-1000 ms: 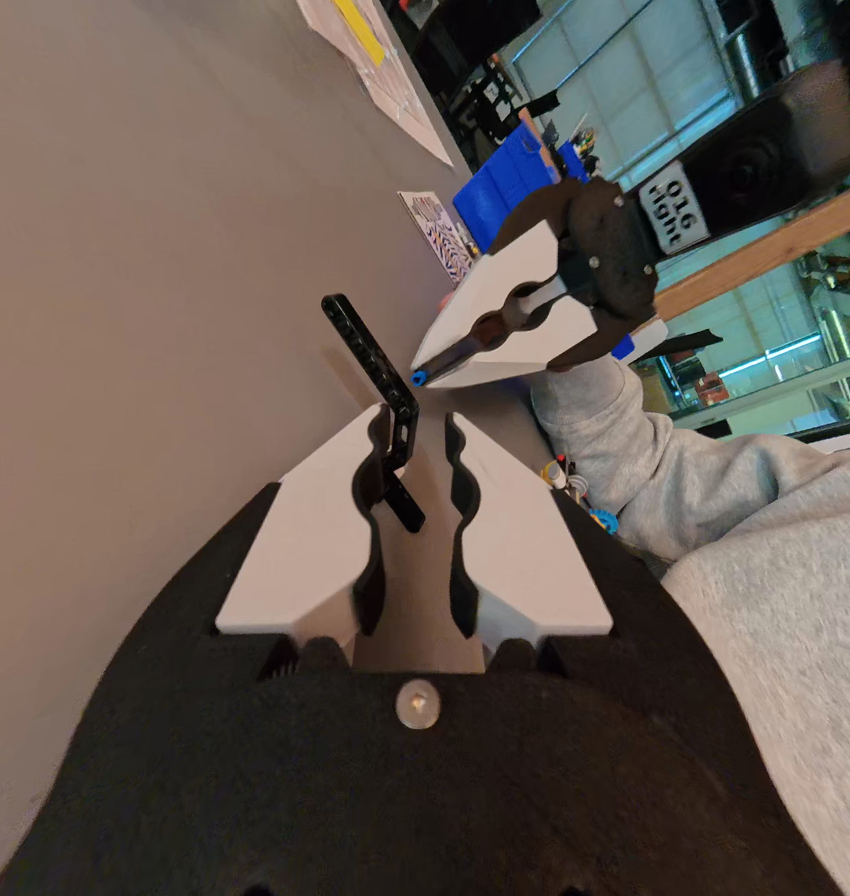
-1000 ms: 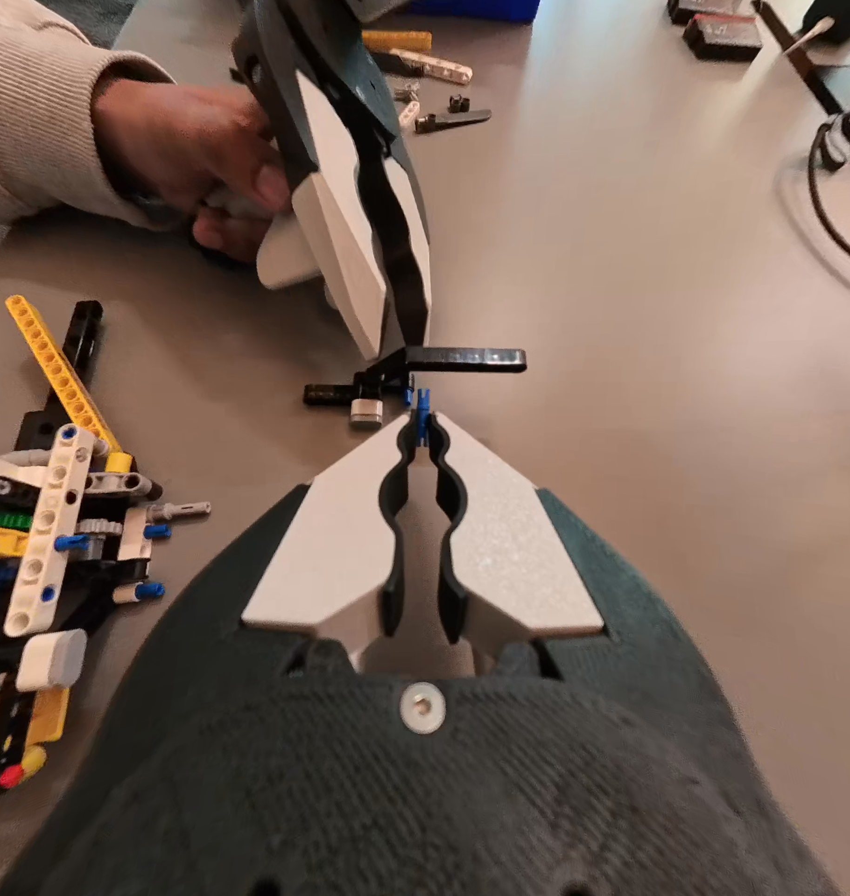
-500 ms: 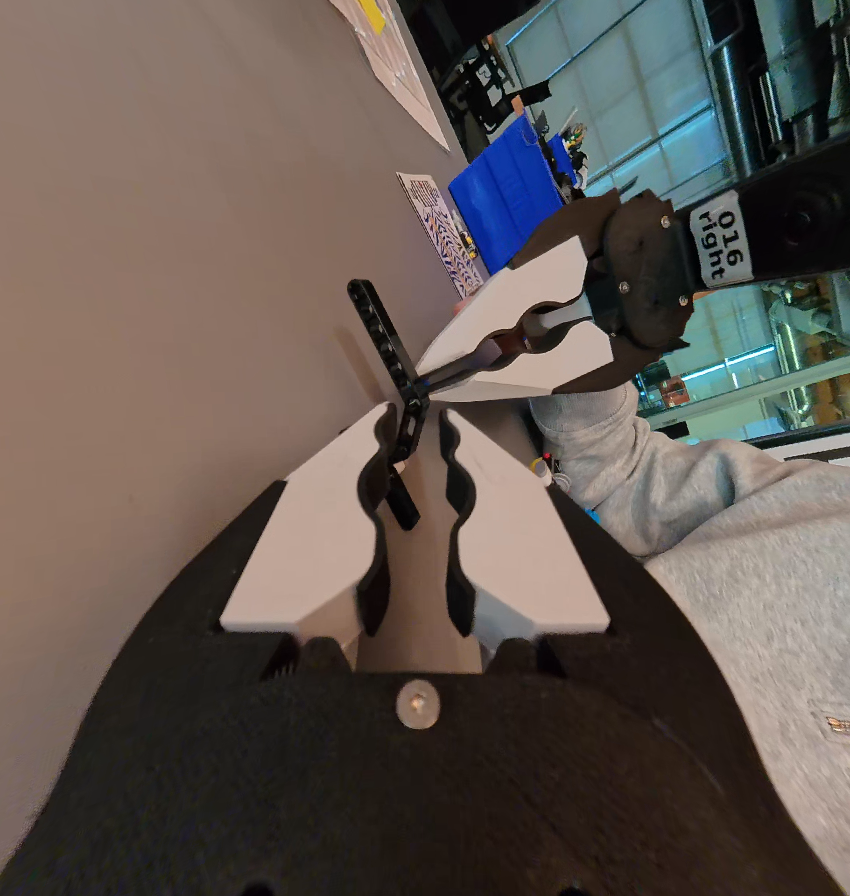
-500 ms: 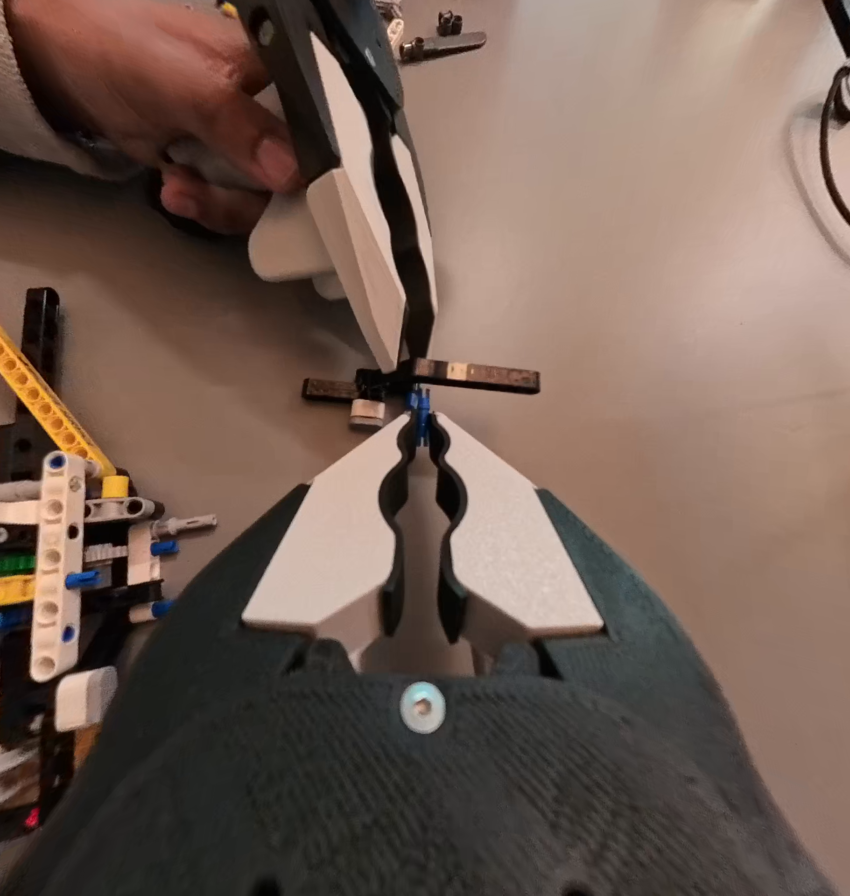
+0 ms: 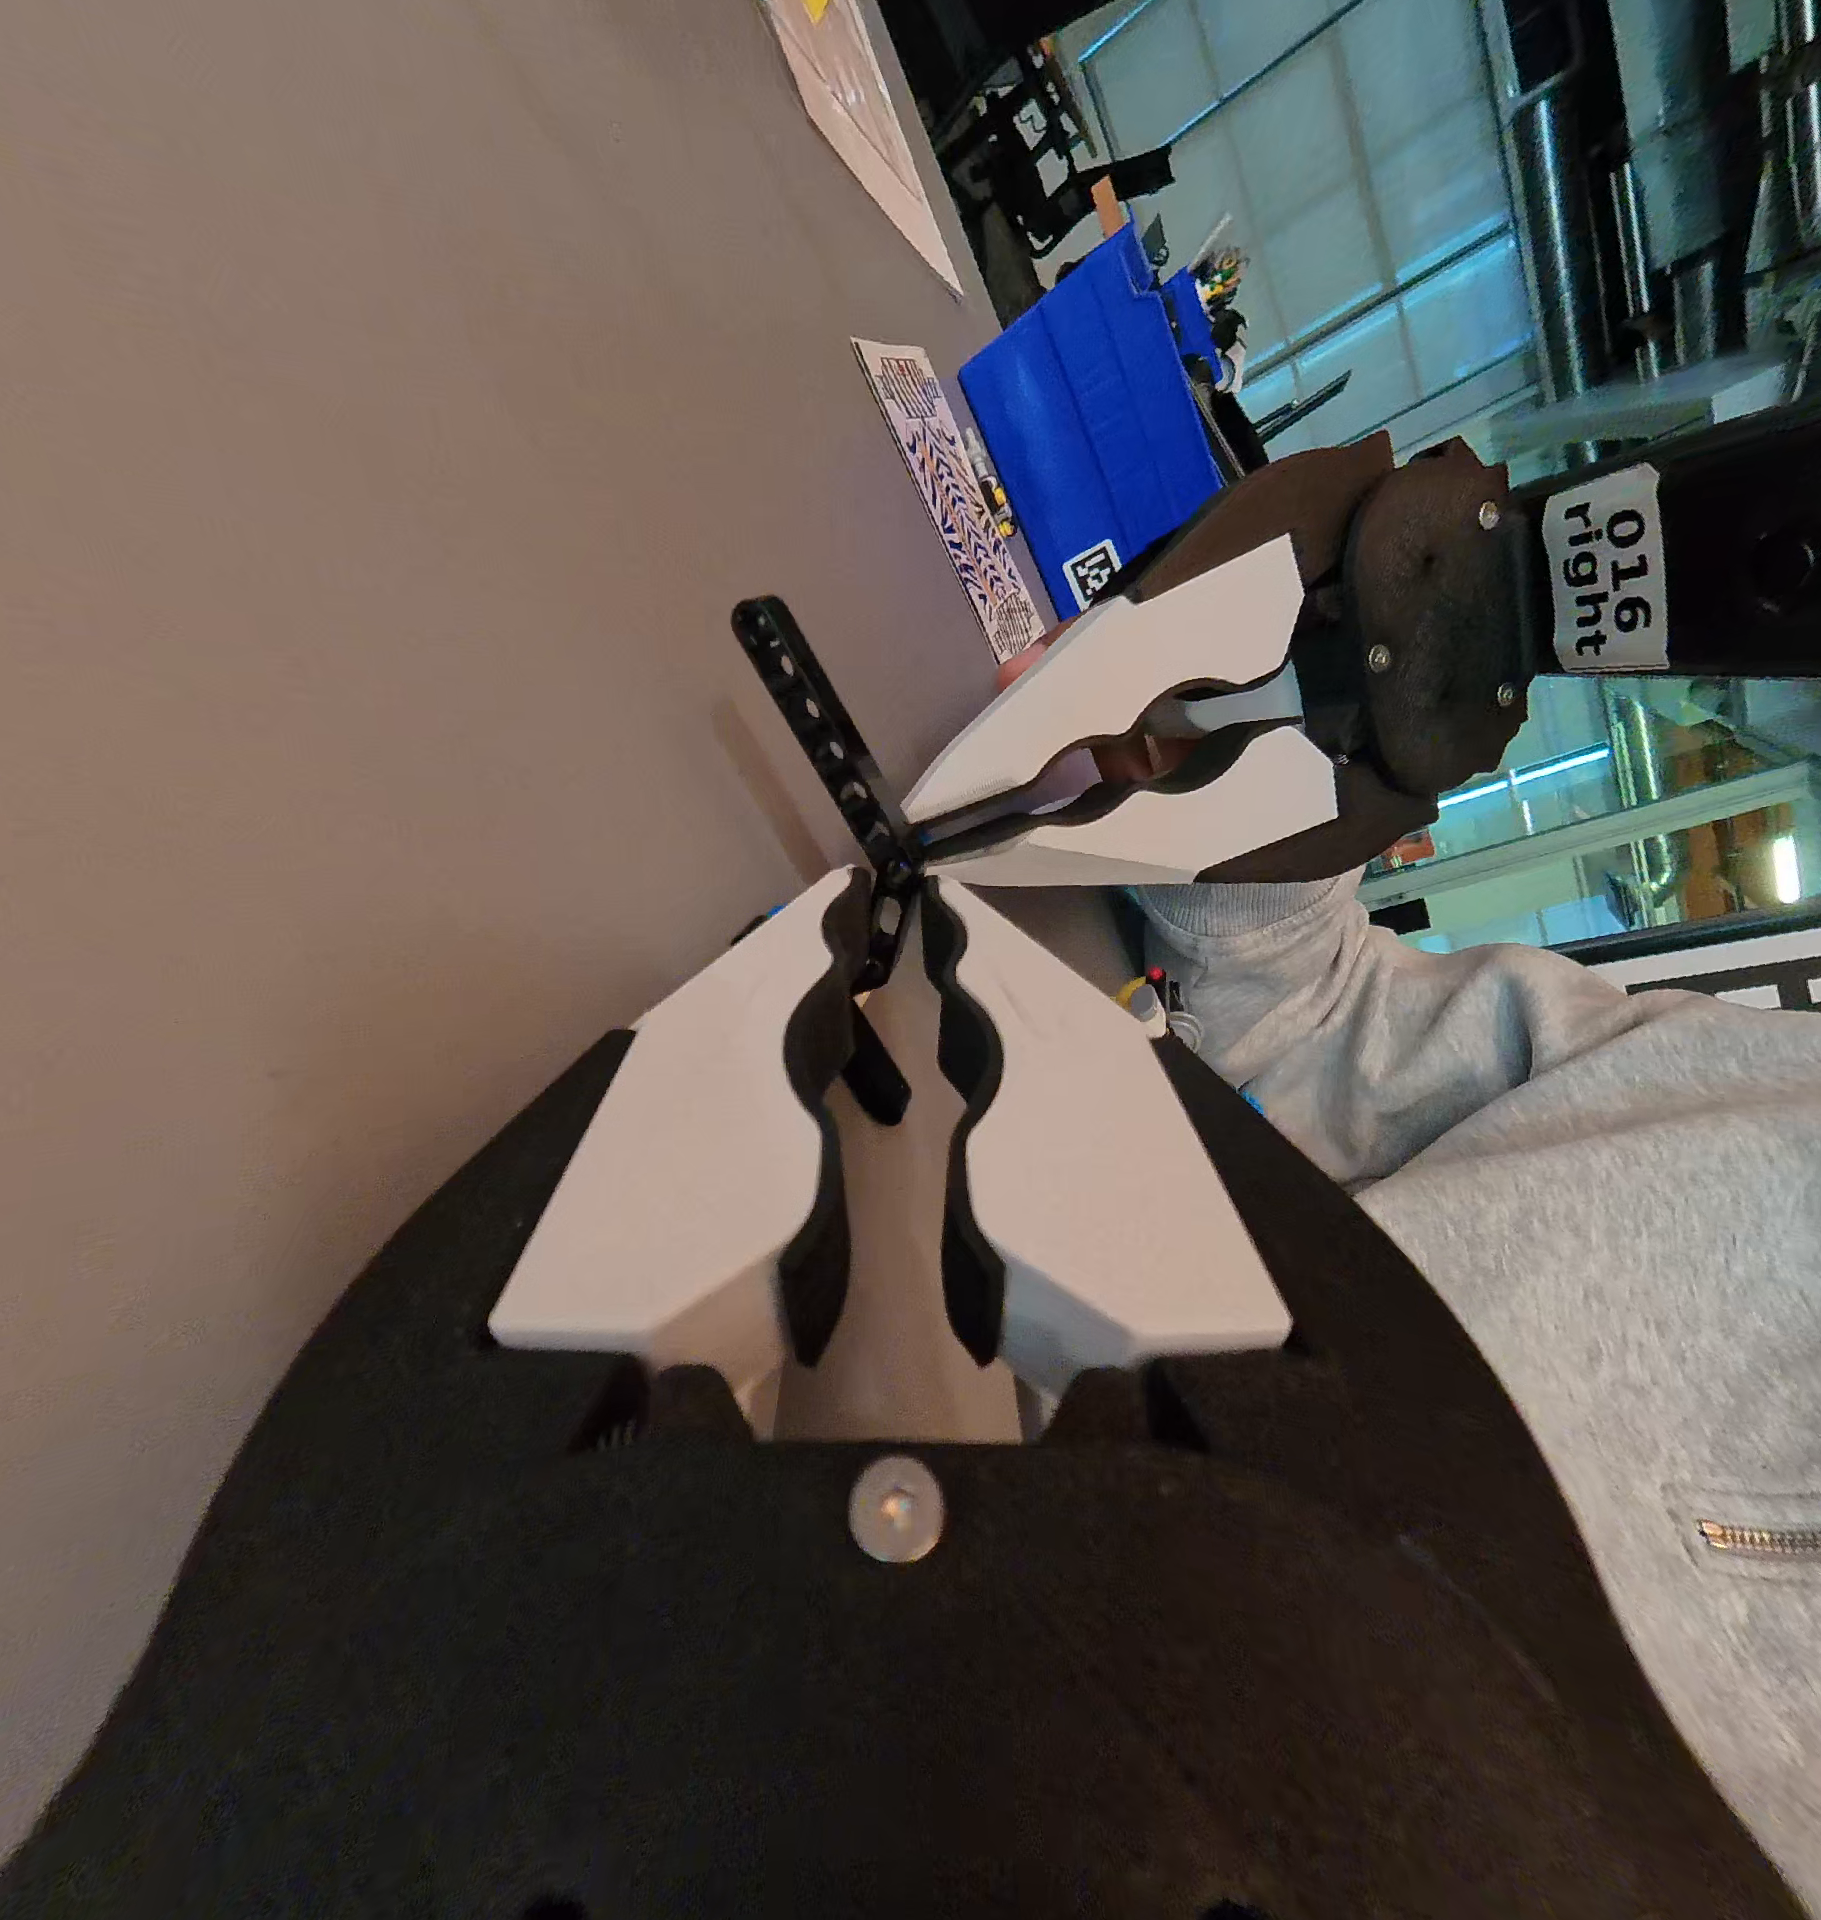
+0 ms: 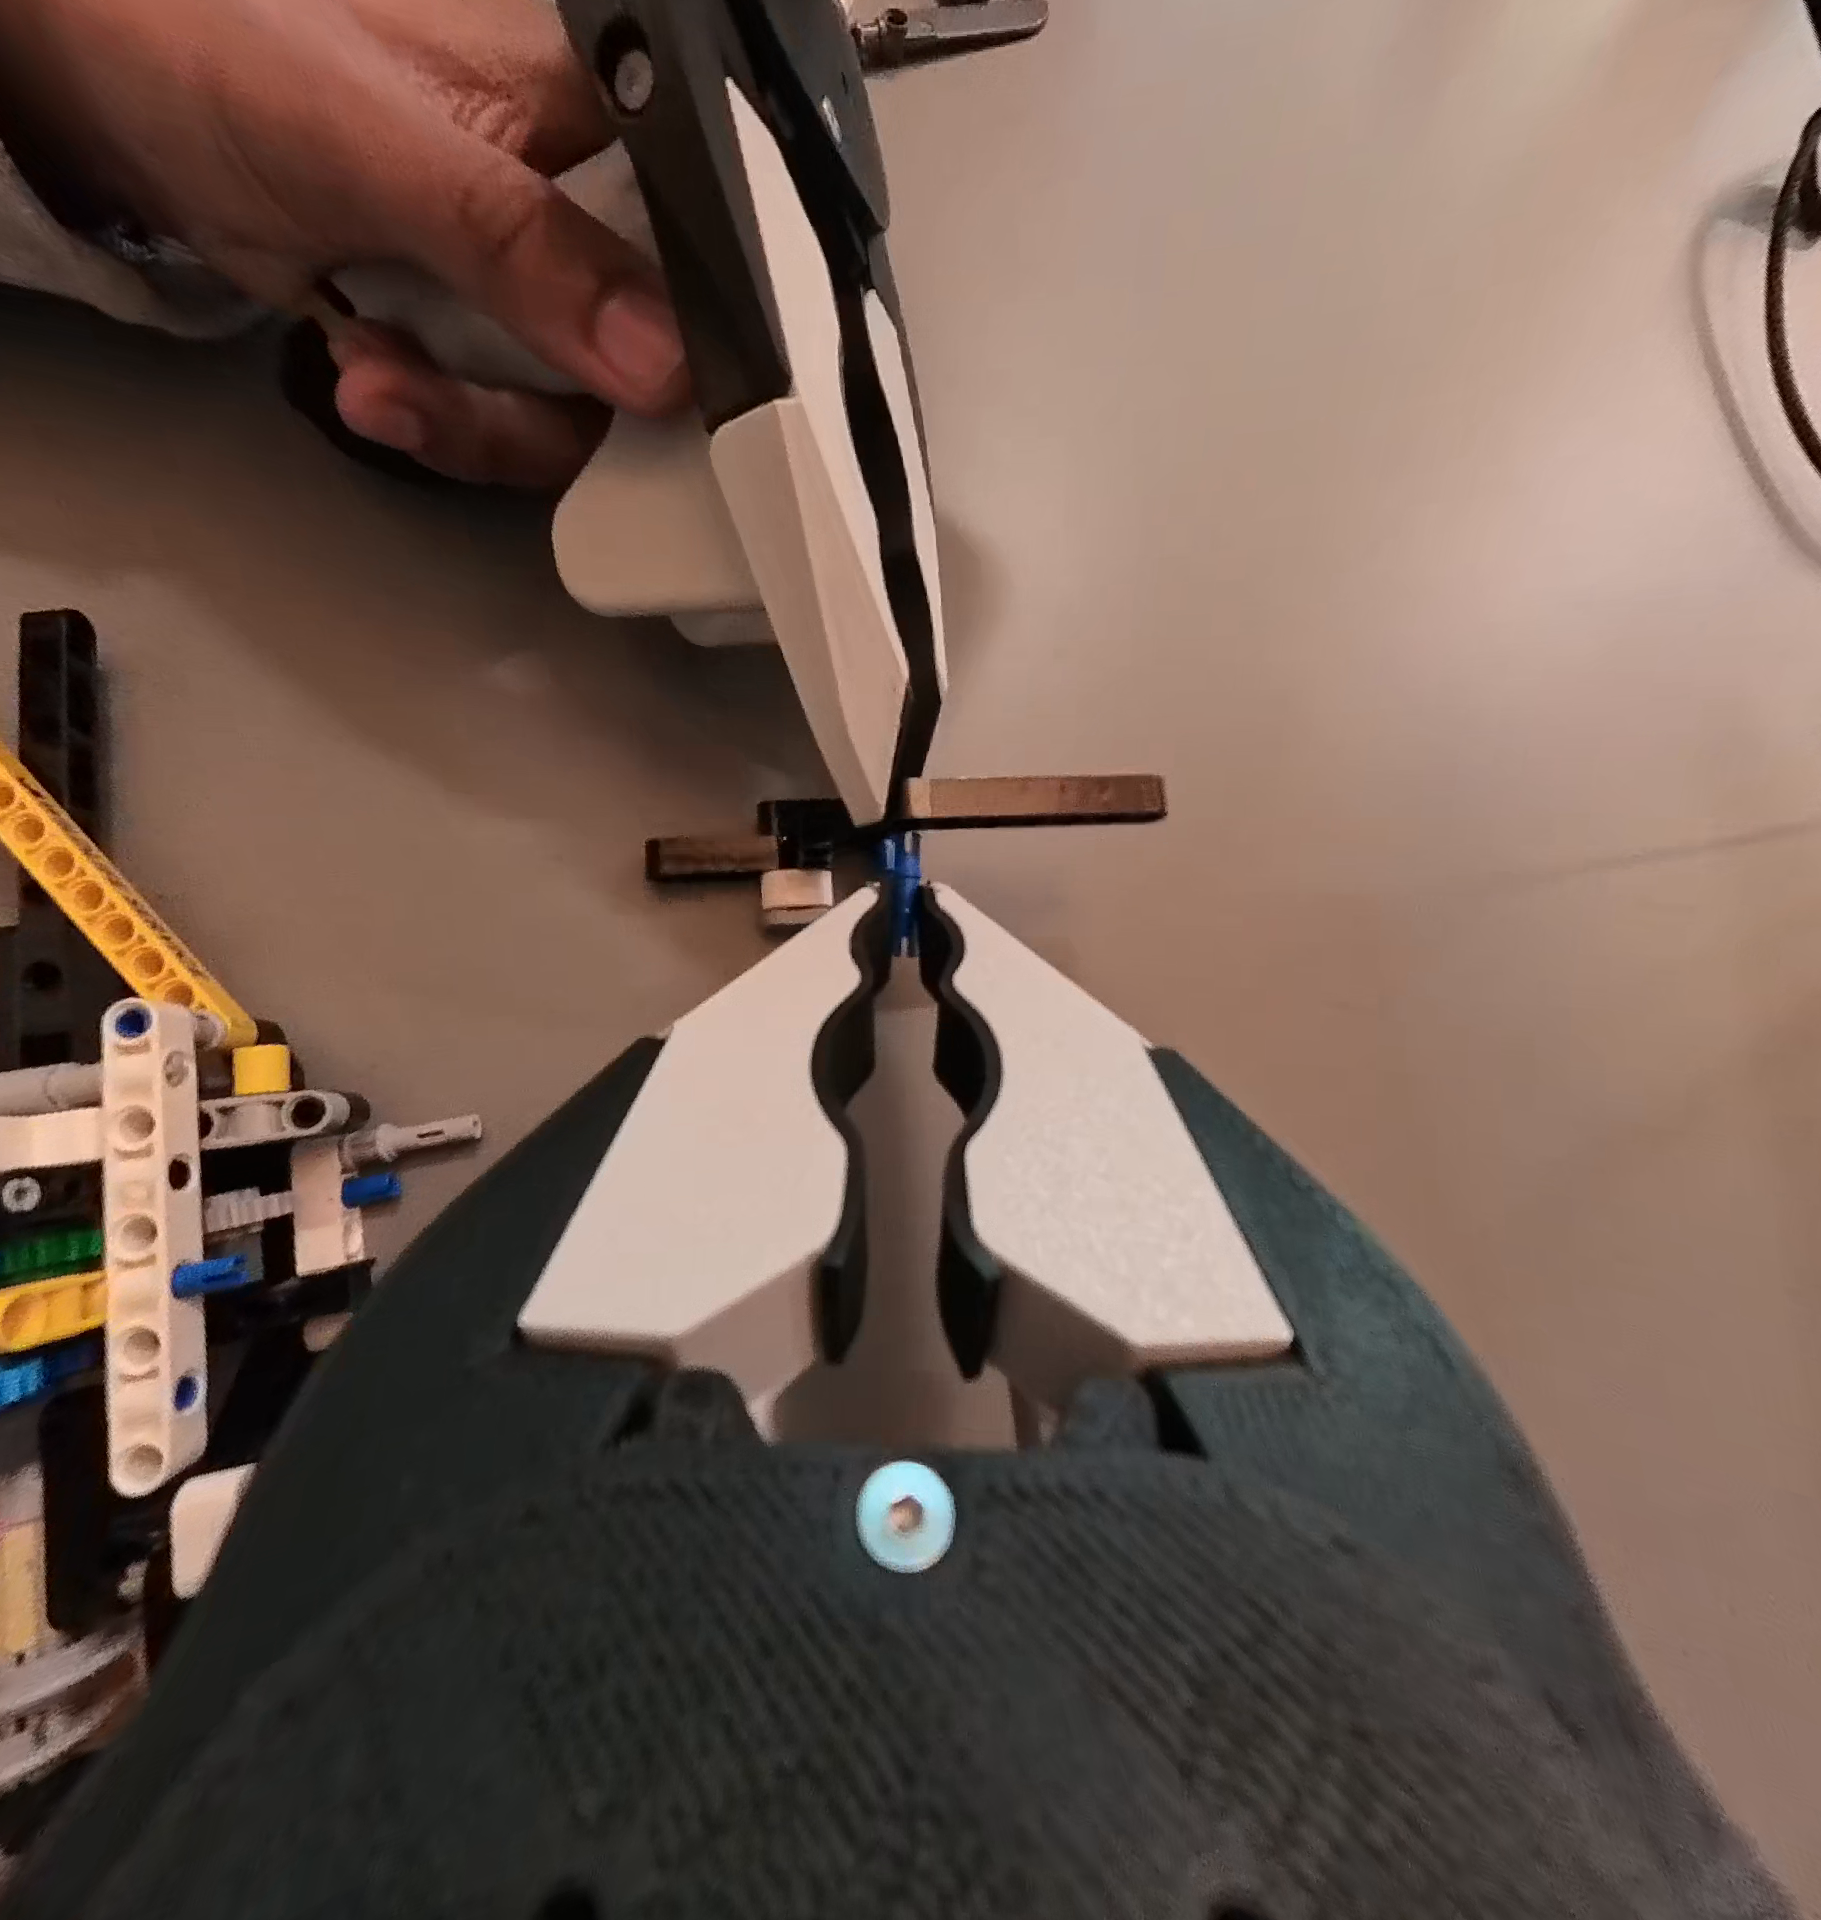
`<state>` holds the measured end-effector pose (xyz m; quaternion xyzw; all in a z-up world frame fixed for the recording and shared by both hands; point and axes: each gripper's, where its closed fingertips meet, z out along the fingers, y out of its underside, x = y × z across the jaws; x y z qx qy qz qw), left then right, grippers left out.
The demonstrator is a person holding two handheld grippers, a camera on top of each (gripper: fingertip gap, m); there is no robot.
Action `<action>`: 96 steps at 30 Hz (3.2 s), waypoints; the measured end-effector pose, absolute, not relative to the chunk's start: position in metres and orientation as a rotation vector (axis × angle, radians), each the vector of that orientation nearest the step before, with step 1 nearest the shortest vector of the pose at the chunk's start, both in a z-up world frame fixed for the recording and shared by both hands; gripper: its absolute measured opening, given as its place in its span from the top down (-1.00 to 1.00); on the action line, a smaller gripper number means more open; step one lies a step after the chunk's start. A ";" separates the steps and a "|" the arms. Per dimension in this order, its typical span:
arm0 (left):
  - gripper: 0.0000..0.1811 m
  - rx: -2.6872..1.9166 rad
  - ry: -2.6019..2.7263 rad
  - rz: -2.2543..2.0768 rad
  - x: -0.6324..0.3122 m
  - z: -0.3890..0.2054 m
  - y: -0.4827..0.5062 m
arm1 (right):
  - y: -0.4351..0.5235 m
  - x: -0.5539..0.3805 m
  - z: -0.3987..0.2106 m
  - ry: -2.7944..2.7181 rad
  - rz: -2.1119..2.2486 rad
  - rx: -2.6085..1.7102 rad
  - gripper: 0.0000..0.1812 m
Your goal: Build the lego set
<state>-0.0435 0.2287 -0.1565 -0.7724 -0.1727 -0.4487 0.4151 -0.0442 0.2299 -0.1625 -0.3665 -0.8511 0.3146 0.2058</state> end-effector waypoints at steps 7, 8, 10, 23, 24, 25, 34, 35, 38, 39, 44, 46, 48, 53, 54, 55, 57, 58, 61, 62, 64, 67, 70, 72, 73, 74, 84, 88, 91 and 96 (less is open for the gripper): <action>0.92 -1.938 -0.434 -1.135 -0.043 -0.156 0.229 | 0.229 -0.044 -0.161 -2.373 0.892 -1.018 0.97; 0.92 -1.938 -0.434 -1.136 -0.043 -0.156 0.229 | 0.229 -0.043 -0.161 -2.374 0.894 -1.020 0.97; 0.92 -1.938 -0.435 -1.136 -0.043 -0.156 0.229 | 0.229 -0.043 -0.161 -2.375 0.898 -1.023 0.97; 0.92 -1.939 -0.434 -1.154 -0.043 -0.156 0.228 | 0.229 -0.044 -0.157 -2.360 0.929 -1.018 0.97; 0.92 -1.940 -0.432 -1.155 -0.042 -0.156 0.228 | 0.229 -0.044 -0.157 -2.359 0.928 -1.017 0.97; 0.93 -1.941 -0.430 -1.156 -0.042 -0.156 0.228 | 0.229 -0.044 -0.157 -2.359 0.929 -1.015 0.97; 0.87 -1.902 -0.431 -1.190 -0.043 -0.151 0.227 | 0.231 -0.044 -0.159 -2.360 0.926 -1.011 0.97; 0.86 -1.893 -0.436 -1.198 -0.044 -0.150 0.227 | 0.231 -0.045 -0.159 -2.359 0.925 -1.012 0.97; 0.86 -1.875 -0.446 -1.213 -0.045 -0.149 0.227 | 0.231 -0.045 -0.159 -2.359 0.927 -1.005 0.97; 0.86 -1.873 -0.448 -1.216 -0.046 -0.149 0.227 | 0.230 -0.045 -0.159 -2.359 0.929 -1.004 0.97; 0.85 -1.871 -0.468 -1.212 -0.048 -0.150 0.228 | 0.225 -0.044 -0.161 -2.370 0.939 -0.986 0.97; 0.86 -1.870 -0.478 -1.209 -0.049 -0.150 0.228 | 0.222 -0.043 -0.160 -2.374 0.960 -0.977 0.97; 0.86 -1.870 -0.490 -1.205 -0.050 -0.151 0.228 | 0.218 -0.043 -0.159 -2.376 0.981 -0.972 0.97; 0.92 -1.868 -0.488 -1.213 -0.049 -0.150 0.228 | 0.224 -0.044 -0.162 -2.373 0.933 -0.981 0.97; 0.92 -1.866 -0.488 -1.217 -0.049 -0.150 0.228 | 0.225 -0.044 -0.161 -2.367 0.938 -0.987 0.97; 0.92 -1.862 -0.486 -1.222 -0.049 -0.150 0.228 | 0.225 -0.045 -0.159 -2.359 0.945 -0.992 0.97; 0.92 -1.856 -0.488 -1.234 -0.049 -0.149 0.228 | 0.226 -0.045 -0.157 -2.348 0.951 -0.996 0.97; 0.92 -1.853 -0.490 -1.238 -0.049 -0.149 0.228 | 0.226 -0.045 -0.157 -2.344 0.950 -0.995 0.97; 0.93 -1.855 -0.493 -1.248 -0.049 -0.149 0.228 | 0.226 -0.046 -0.157 -2.340 0.940 -0.985 0.97; 0.93 -1.859 -0.492 -1.251 -0.048 -0.149 0.228 | 0.226 -0.046 -0.157 -2.338 0.934 -0.977 0.97; 0.93 -1.864 -0.488 -1.258 -0.047 -0.150 0.227 | 0.226 -0.047 -0.156 -2.334 0.923 -0.959 0.97; 0.93 -1.871 -0.488 -1.275 -0.046 -0.150 0.227 | 0.226 -0.046 -0.156 -2.340 0.902 -0.922 0.97; 0.93 -1.876 -0.494 -1.299 -0.045 -0.151 0.226 | 0.226 -0.046 -0.157 -2.342 0.873 -0.884 0.97; 0.93 -1.878 -0.496 -1.295 -0.045 -0.151 0.226 | 0.225 -0.045 -0.158 -2.346 0.862 -0.879 0.97; 0.93 -1.879 -0.494 -1.293 -0.045 -0.151 0.226 | 0.225 -0.045 -0.157 -2.348 0.856 -0.870 0.98; 0.93 -1.880 -0.497 -1.290 -0.045 -0.152 0.226 | 0.225 -0.045 -0.157 -2.348 0.855 -0.861 0.97; 0.93 -1.877 -0.504 -1.327 -0.045 -0.151 0.225 | 0.223 -0.045 -0.156 -2.333 0.853 -0.793 0.98; 0.93 -1.885 -0.499 -1.298 -0.045 -0.152 0.225 | 0.223 -0.046 -0.157 -2.321 0.876 -0.794 0.98; 0.93 -1.886 -0.501 -1.291 -0.045 -0.153 0.225 | 0.223 -0.046 -0.157 -2.319 0.908 -0.830 0.98; 0.93 -1.892 -0.490 -1.279 -0.045 -0.153 0.225 | 0.222 -0.046 -0.157 -2.318 0.948 -0.858 0.98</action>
